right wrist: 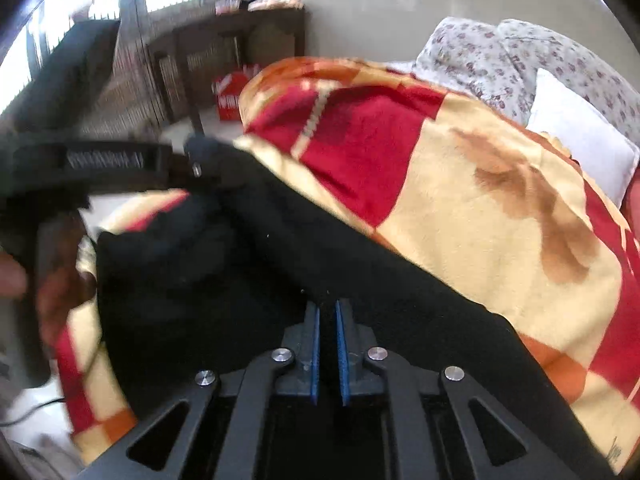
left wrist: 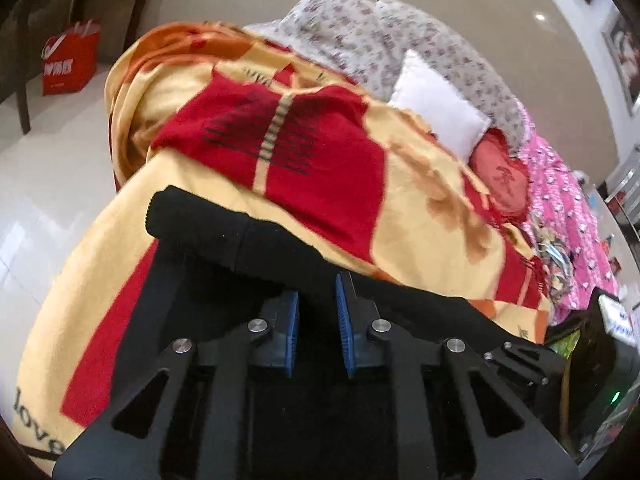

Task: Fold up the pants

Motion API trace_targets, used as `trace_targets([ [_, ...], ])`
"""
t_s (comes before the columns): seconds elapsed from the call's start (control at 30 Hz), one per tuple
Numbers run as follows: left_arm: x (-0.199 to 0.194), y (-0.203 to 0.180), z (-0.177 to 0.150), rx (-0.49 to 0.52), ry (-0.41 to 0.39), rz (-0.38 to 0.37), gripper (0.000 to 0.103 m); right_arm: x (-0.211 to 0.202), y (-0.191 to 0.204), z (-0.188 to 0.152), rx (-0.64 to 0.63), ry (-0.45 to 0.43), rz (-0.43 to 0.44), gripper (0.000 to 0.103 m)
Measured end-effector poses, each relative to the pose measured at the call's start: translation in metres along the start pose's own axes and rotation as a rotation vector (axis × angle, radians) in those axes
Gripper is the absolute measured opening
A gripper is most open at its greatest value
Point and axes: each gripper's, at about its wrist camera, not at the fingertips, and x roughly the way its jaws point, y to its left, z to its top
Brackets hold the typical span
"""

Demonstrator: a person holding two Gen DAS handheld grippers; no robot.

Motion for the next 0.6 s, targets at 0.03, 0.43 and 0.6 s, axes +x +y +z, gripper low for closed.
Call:
trace_targets([
  [0.03,-0.010,-0.002,-0.002,0.012,-0.007,-0.016,0.016,-0.014,0.002,-0.002,0.011,-0.017,0.018,0.007],
  [0.43,-0.043,0.026,-0.070,0.089,0.082,0.115,0.016,-0.056,0.079,-0.062,0.048,0.061,0.143,0.007],
  [0.6,-0.046,0.038,-0.080,0.058,0.082,0.106,0.016,-0.081,0.048,-0.079,0.206,-0.003,0.150,0.025],
])
